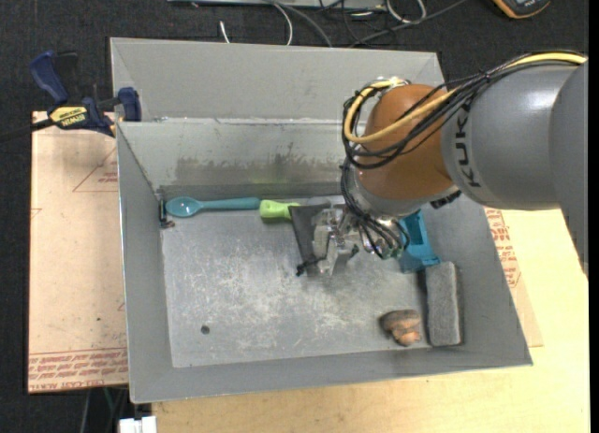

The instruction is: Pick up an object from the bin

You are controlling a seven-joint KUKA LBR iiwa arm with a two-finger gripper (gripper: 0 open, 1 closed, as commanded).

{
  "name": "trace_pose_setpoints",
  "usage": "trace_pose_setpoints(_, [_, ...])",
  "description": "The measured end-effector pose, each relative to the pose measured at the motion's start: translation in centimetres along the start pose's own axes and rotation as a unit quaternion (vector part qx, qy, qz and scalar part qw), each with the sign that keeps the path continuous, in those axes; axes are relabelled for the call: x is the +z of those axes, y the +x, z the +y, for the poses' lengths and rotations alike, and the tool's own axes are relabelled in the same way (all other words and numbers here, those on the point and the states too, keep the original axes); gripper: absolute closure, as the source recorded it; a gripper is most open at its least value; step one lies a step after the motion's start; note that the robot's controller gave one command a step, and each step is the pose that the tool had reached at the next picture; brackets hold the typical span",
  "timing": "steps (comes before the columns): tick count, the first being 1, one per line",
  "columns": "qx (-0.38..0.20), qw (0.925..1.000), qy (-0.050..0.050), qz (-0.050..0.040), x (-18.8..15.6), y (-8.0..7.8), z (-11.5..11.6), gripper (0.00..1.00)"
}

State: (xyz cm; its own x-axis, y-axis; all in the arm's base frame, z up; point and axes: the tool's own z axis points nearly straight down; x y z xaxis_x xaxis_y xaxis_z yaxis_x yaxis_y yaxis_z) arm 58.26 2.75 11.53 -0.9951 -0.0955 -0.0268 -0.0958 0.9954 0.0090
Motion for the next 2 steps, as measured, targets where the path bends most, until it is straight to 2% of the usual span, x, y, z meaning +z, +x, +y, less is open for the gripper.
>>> trace_pose_setpoints(1, [-0.024,0.9997,-0.001,0.0051,-4.9,0.4,-0.2,1.00])
trace_pose_setpoints(2, [-0.077,0.9970,-0.002,0.0069,-12.6,1.2,-0.9,1.00])
